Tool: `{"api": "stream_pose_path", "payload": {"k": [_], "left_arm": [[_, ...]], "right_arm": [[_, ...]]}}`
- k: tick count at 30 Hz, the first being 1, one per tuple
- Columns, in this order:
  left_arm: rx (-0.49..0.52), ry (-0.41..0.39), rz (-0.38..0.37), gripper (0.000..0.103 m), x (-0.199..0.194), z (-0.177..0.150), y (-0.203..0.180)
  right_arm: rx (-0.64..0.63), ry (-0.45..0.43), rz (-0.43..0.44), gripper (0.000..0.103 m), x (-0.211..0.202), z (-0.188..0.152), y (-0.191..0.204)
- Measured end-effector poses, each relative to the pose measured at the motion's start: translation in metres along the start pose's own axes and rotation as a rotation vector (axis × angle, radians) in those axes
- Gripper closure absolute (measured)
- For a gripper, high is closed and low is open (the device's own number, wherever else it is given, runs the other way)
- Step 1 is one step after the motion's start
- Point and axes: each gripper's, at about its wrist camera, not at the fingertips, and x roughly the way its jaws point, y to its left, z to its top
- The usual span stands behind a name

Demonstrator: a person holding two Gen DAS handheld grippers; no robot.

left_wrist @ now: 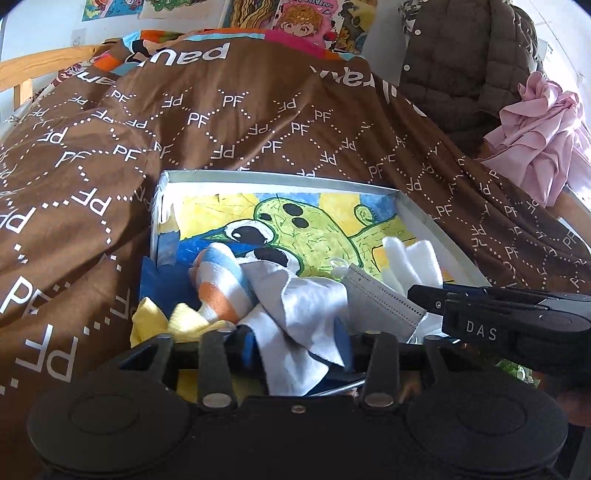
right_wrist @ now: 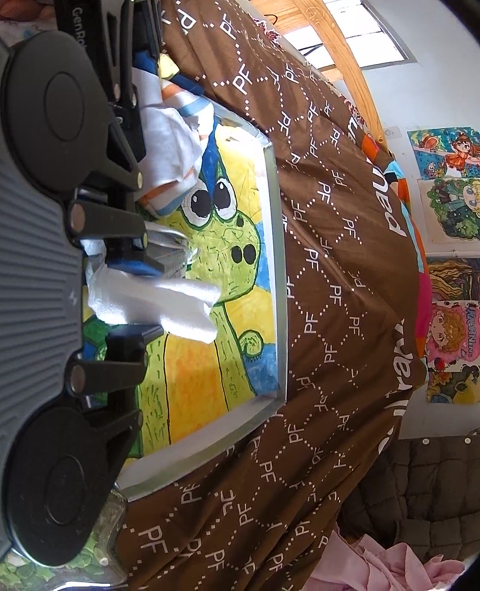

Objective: Organize soft objects
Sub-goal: 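Open both tools to drop the items into the tray and withdraw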

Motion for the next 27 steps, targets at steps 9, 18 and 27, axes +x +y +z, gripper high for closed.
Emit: {"api": "stream_pose_path", "payload": {"k": [9,18,27], "left_arm": [[0.027,-0.017,0.006,0.026,-0.010,0.001,-0.010],[0.050,-0.085,0.039,0.003,-0.035,0.007,-0.022],[0.097,-0.164,0.080,0.001,-0.071,0.016,-0.040]], "right_arm": [[0.016,-0.041,-0.004,0.045,-0.019,0.008,-0.010],[0.078,-0.111,-0.008,0.024,-0.049,0.017,-0.028],[0.172,-0.205,0.012,0.002,-0.084,0.020,-0.052]]}}
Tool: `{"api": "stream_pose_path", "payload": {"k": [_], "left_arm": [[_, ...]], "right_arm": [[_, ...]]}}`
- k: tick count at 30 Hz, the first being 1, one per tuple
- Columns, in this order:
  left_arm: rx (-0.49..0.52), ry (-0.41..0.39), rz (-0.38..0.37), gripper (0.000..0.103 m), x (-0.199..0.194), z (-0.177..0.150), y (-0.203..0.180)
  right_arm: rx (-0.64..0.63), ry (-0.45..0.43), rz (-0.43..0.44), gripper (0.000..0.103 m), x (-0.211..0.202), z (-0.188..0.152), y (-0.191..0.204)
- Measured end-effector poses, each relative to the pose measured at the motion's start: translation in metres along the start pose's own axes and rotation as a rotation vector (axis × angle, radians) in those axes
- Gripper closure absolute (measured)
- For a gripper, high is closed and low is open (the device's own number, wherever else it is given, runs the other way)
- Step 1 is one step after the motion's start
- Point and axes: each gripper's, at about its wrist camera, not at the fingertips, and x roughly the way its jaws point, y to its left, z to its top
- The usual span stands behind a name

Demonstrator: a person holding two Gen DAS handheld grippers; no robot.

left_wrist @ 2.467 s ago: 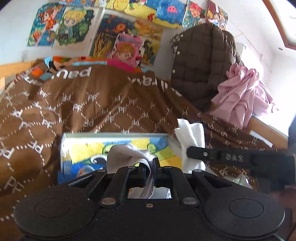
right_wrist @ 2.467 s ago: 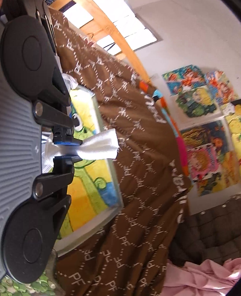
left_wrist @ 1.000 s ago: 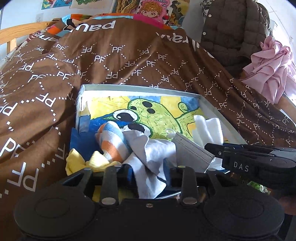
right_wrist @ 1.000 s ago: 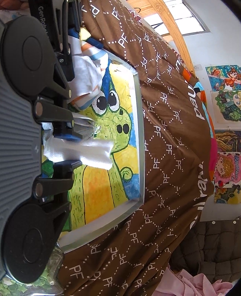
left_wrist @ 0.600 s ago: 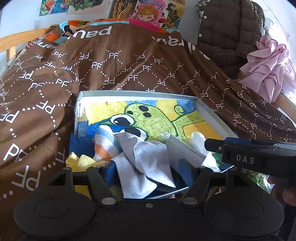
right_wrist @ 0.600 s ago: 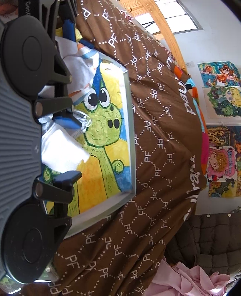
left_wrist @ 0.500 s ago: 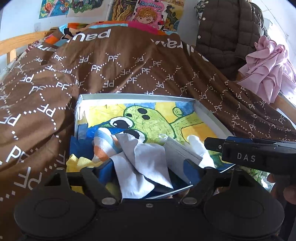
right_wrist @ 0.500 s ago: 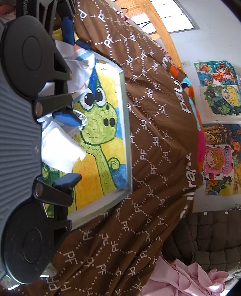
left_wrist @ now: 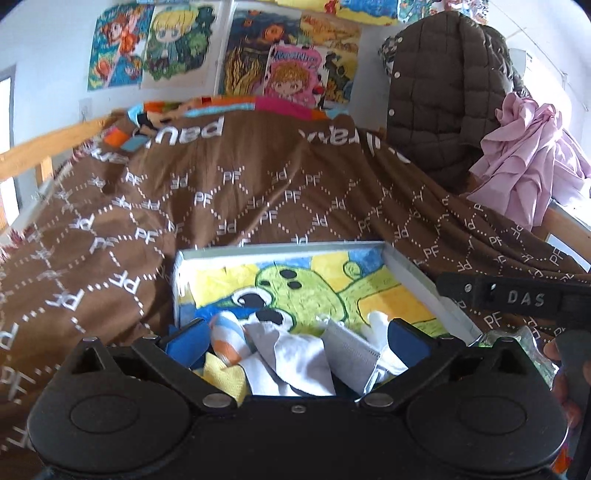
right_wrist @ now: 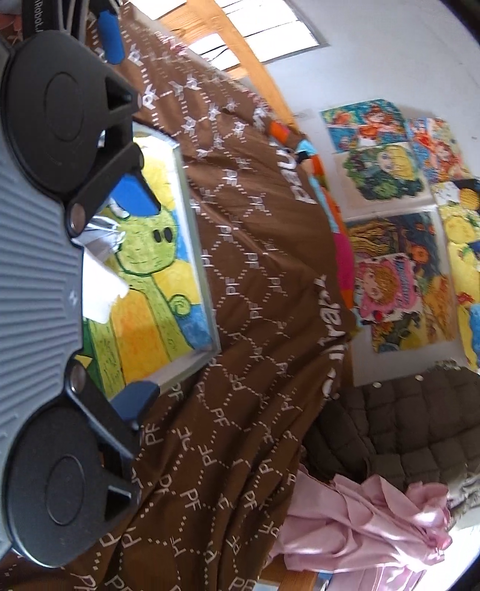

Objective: Organize soft objects
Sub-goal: 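Open both tools to drop the items into the tray and withdraw, then move both open tools back toward the pile beside the tray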

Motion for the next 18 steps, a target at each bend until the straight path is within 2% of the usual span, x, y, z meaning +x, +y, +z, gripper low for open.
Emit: {"api": "stream_pose_path", "payload": {"k": [10,18], "left_arm": [[0.002,-0.076,0.041,0.001,-0.050,0.009,-0.008],[-0.002,-0.145,0.081,0.001,-0.095,0.013,-0.018]], "right_arm": [[-0.023,-0.160,0.055,0.000,-0.055,0.008,-0.001],[-0.047,-0.258,0.077,0.000,-0.103,-0.003,0.004]]}}
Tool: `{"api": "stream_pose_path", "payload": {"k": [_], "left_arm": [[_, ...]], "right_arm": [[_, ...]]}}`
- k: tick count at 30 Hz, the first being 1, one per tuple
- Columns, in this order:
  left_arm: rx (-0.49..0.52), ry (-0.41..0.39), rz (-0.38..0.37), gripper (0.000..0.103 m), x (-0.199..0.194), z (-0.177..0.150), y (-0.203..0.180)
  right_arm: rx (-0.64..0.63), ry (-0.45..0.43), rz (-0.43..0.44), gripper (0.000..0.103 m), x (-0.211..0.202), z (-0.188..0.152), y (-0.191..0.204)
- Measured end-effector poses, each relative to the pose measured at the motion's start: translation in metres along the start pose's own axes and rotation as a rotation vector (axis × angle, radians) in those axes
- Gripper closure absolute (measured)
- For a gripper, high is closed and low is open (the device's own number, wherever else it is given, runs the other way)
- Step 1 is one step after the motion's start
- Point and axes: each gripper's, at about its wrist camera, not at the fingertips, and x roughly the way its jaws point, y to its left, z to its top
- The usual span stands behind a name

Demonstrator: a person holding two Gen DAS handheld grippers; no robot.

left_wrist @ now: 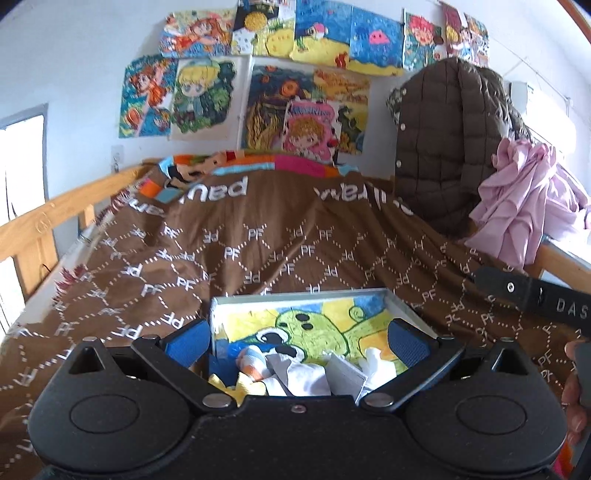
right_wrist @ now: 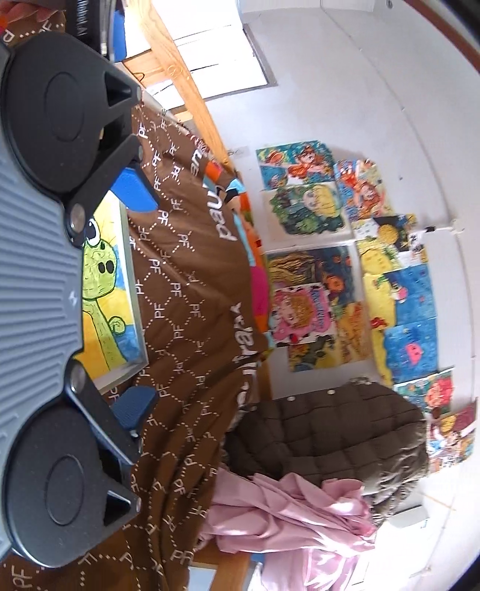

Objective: Organize soft objects
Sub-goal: 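Move both open tools back toward the pile beside the tray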

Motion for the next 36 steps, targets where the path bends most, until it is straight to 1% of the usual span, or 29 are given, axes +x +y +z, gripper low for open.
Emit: {"api": "stream_pose_path", "payload": {"k": [4,10,15,20,26,30,32,36], "left_arm": [[0.005,-0.046,0.005,0.001,-0.027,0.001,-0.005],[-0.031,-0.108,-0.002,0.001,-0.067,-0.007,-0.005],[-0.021,-0.139,-0.019,0.001,-0.095,-0.016,-0.011],[-0.005,-0.161,-0.025,0.001,-0.121,-0.036,-0.018],[0.018,-0.135,-0.049,0.001,-0.143,-0.069,-0.028],[0.020,-0.113,-0.058,0.001,-0.158,-0.093,-0.031],[0.014,-0.086,-0.056,0.001,-0.163,-0.103,-0.031],[0.001,-0.009,-0.041,0.001,-0.164,-0.118,-0.034]], "right_arm": [[-0.020,-0.047,-0.002,0.000,-0.028,-0.004,0.003],[-0.067,-0.098,-0.009,0.000,-0.070,-0.014,0.006],[-0.096,-0.099,-0.024,0.000,-0.099,-0.024,0.005],[-0.096,-0.078,-0.023,0.000,-0.126,-0.033,0.003],[-0.099,-0.039,-0.016,0.000,-0.155,-0.047,0.004],[-0.104,0.003,-0.025,0.000,-0.171,-0.055,0.006],[-0.093,0.034,-0.036,0.000,-0.175,-0.058,0.005],[-0.067,0.114,-0.077,0.000,-0.180,-0.066,0.003]]}}
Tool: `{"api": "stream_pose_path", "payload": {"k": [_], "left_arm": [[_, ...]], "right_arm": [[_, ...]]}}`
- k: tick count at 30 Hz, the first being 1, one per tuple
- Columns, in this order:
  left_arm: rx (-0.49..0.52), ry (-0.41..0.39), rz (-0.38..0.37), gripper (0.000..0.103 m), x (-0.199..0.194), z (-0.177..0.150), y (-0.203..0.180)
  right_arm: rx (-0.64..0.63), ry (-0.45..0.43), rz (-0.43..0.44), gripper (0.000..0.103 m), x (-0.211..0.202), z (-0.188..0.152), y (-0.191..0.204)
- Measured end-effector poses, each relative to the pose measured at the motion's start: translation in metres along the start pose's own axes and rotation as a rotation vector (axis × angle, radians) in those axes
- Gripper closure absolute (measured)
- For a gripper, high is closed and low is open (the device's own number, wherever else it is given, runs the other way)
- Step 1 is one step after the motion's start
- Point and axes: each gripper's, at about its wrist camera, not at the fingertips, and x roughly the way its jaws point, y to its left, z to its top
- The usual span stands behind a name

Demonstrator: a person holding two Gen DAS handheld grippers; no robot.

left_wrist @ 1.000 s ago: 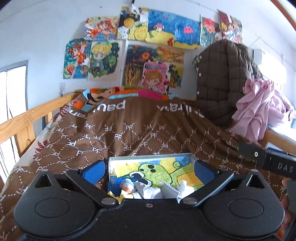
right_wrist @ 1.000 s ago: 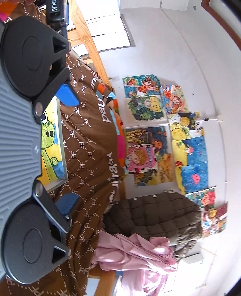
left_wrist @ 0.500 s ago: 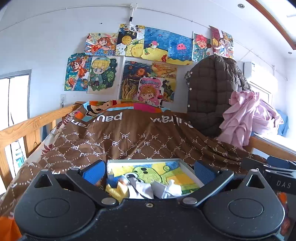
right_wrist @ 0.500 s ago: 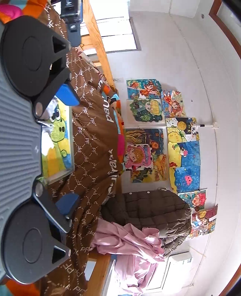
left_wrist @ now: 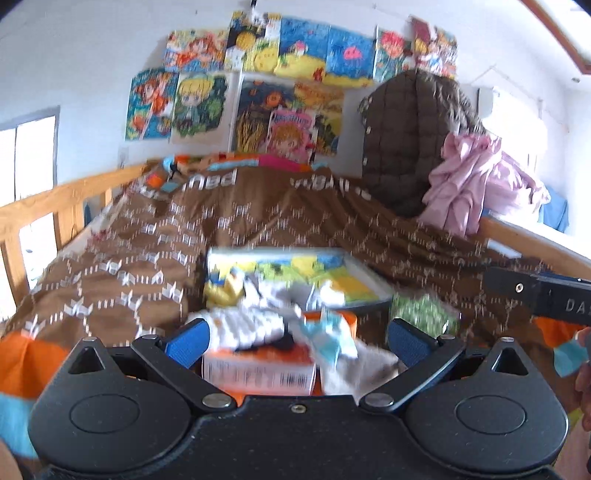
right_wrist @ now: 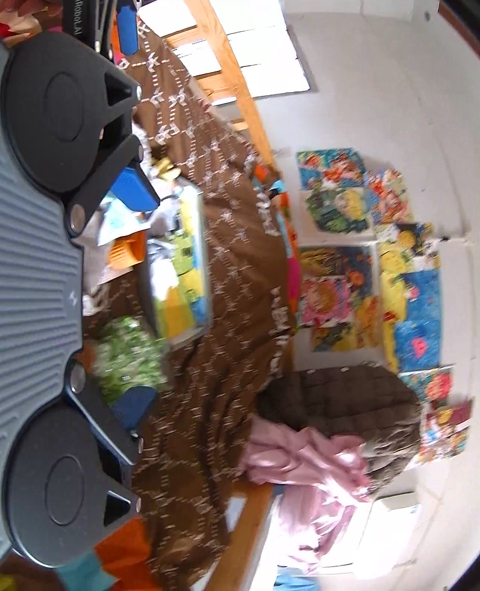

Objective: Organize soft objects
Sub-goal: 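Move both open tools back toward the pile beside the tray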

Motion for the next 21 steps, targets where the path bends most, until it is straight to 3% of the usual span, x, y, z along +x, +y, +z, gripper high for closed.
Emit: {"api": "stream_pose_path", "payload": {"k": [13,21], "left_arm": [[0.006,0.224,0.007,0.001,0.023,-0.033,0.003],[0.001,0.298,0.023,0.001,0.038,-0.039,0.008]], "right_arm": [[-0.022,0.286,-0.014,0.000,0.036,-0.018,0.003],[-0.021,0.413,-0.010,0.000,0.058,-0.028,0.004]]}}
